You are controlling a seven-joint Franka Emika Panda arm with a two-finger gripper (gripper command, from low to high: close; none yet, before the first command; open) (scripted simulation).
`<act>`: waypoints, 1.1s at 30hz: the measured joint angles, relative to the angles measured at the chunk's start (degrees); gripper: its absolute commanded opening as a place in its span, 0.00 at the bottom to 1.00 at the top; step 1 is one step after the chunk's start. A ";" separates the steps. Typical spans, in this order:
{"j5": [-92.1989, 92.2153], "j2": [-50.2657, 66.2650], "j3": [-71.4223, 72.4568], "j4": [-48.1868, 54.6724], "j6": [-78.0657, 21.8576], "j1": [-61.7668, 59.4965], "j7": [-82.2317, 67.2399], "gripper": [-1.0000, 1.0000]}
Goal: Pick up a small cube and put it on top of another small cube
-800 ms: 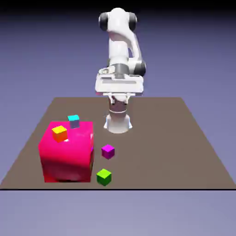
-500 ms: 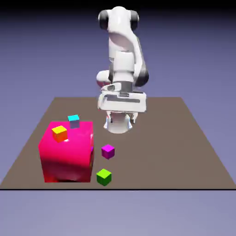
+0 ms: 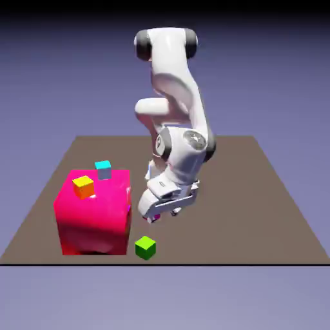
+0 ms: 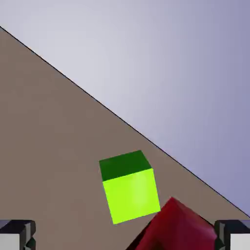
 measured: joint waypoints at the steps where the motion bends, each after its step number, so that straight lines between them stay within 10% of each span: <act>1: -1.07 2.08 0.26 1.61 -2.04 -0.11 -0.69 0.50; 10: -9.72 17.62 0.41 9.28 -9.31 -1.71 -3.12 0.50; 11: -10.77 19.07 -0.24 8.36 -6.99 -2.14 -2.34 0.00; 33: 0.62 -13.61 0.56 -24.20 -8.37 0.72 1.11 0.00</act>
